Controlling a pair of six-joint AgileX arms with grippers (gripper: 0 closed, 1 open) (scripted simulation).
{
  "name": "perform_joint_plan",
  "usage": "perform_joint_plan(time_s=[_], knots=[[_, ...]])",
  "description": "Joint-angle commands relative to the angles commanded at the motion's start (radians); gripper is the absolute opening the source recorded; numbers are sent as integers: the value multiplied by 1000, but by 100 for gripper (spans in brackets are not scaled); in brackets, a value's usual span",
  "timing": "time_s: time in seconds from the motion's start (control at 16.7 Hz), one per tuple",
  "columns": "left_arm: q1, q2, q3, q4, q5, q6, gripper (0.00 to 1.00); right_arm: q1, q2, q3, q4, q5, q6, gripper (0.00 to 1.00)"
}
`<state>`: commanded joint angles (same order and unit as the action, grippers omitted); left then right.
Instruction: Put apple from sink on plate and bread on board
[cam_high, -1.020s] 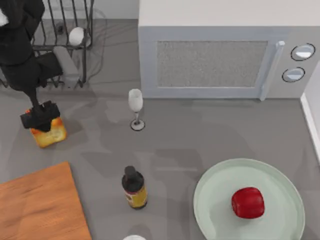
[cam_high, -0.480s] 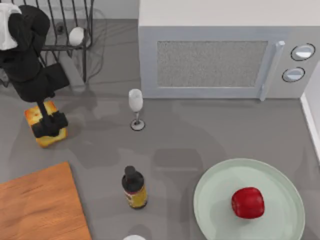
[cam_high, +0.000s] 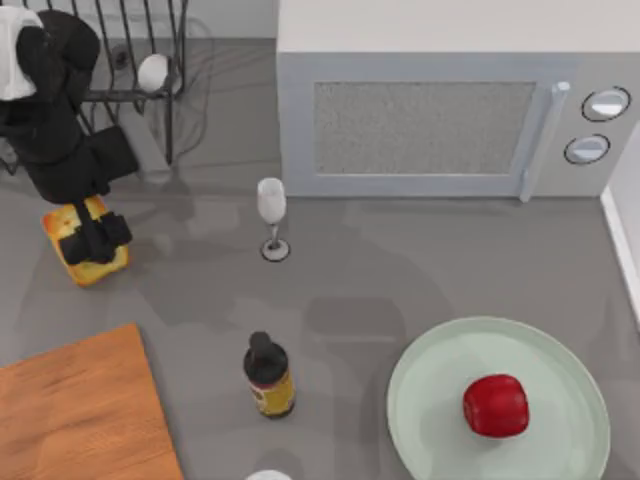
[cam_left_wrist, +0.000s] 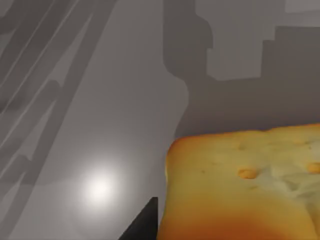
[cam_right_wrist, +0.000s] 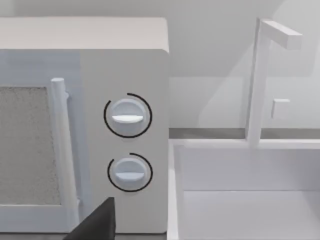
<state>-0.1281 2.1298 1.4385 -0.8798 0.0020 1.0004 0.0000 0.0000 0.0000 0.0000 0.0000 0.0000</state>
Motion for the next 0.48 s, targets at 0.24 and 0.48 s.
perform_joint_plan(time_s=[0.24,0.48], knots=[[0,0,0,0,0,0,25,0,0,0,0,0,0,100],[0,0,0,0,0,0,0,0,0,0,0,0,0,100]])
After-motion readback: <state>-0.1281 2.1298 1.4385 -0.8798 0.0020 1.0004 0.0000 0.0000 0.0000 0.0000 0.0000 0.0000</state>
